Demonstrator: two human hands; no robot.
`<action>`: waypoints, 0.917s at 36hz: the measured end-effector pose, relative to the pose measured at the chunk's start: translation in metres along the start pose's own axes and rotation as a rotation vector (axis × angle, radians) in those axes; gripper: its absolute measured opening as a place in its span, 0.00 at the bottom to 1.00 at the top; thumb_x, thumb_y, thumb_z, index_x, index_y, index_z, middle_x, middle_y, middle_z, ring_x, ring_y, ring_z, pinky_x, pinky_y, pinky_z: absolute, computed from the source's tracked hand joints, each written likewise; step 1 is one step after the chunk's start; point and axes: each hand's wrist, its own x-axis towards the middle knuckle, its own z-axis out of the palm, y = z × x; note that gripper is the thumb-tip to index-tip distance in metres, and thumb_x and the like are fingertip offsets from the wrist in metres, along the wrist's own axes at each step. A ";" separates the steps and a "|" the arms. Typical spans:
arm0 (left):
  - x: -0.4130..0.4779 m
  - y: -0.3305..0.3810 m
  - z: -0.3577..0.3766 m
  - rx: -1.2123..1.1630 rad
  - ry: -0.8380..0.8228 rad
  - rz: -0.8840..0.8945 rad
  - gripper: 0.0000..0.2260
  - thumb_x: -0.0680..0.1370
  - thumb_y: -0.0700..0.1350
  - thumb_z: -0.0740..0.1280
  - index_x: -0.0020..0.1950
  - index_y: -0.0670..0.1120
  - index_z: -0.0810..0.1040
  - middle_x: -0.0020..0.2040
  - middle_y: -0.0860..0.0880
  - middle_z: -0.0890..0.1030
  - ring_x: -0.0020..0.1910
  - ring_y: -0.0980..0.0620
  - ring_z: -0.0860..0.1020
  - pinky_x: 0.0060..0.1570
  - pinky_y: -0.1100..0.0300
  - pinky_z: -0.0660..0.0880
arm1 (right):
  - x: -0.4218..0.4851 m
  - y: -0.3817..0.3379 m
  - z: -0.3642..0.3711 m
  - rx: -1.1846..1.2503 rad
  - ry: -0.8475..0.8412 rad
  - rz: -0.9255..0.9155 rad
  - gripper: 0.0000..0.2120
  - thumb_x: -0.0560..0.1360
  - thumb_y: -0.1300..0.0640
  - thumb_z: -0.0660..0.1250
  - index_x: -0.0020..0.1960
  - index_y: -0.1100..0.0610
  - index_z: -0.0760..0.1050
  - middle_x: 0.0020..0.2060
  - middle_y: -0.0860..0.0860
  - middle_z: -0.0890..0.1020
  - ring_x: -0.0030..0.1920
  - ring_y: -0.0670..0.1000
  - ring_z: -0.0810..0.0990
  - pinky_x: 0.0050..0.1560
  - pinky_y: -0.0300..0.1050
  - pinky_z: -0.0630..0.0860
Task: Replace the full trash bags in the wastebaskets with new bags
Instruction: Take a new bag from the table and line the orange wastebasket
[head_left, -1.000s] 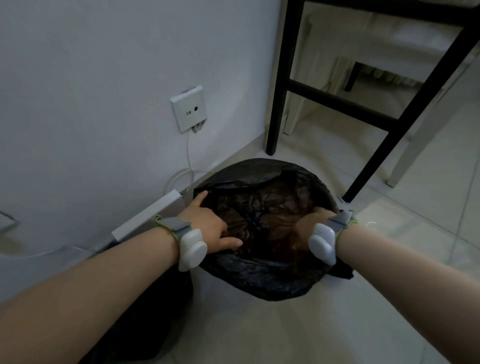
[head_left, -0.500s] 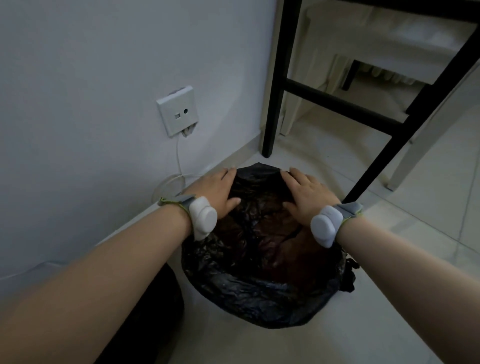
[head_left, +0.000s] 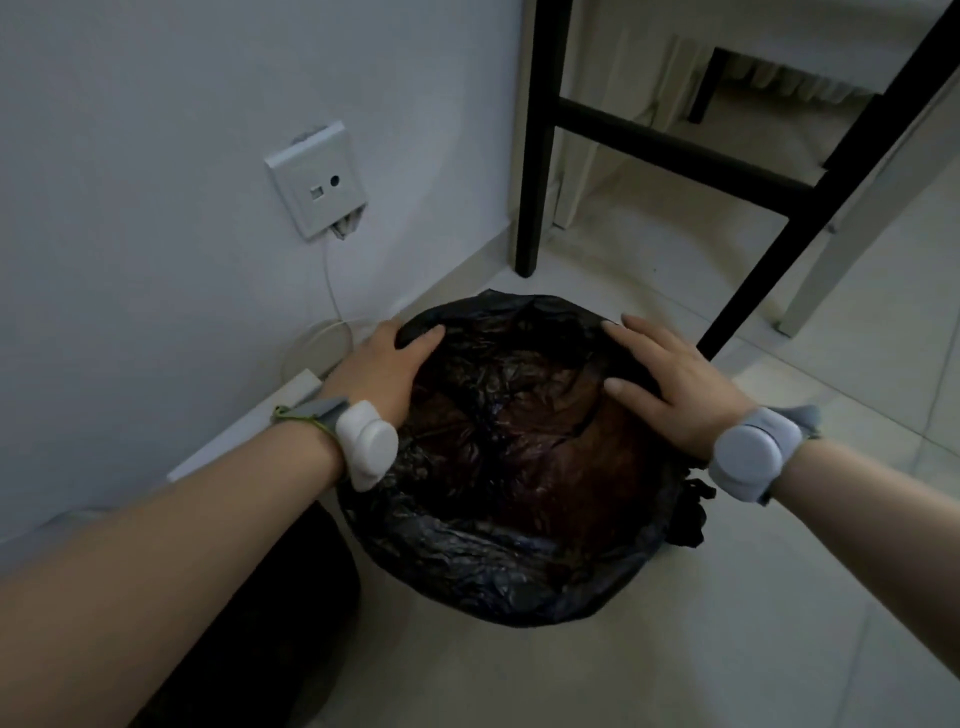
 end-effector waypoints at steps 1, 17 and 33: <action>0.003 -0.002 -0.002 -0.023 -0.010 -0.017 0.30 0.79 0.38 0.56 0.75 0.60 0.51 0.71 0.40 0.58 0.61 0.36 0.69 0.57 0.51 0.69 | 0.000 0.004 0.001 0.040 -0.001 0.011 0.34 0.72 0.36 0.51 0.76 0.47 0.53 0.75 0.50 0.58 0.74 0.52 0.57 0.71 0.46 0.55; 0.012 0.074 -0.029 0.036 0.237 0.061 0.27 0.76 0.49 0.62 0.75 0.51 0.59 0.74 0.41 0.59 0.70 0.38 0.61 0.68 0.45 0.61 | -0.023 0.084 0.034 0.051 0.035 0.182 0.36 0.75 0.41 0.62 0.76 0.49 0.50 0.74 0.53 0.60 0.73 0.56 0.59 0.71 0.49 0.59; -0.029 0.231 0.006 -0.163 0.026 0.405 0.26 0.77 0.51 0.61 0.74 0.51 0.59 0.75 0.45 0.58 0.75 0.45 0.53 0.73 0.52 0.48 | -0.011 0.145 0.129 -0.326 -0.313 0.150 0.62 0.57 0.25 0.66 0.74 0.44 0.30 0.75 0.54 0.35 0.75 0.64 0.40 0.72 0.63 0.49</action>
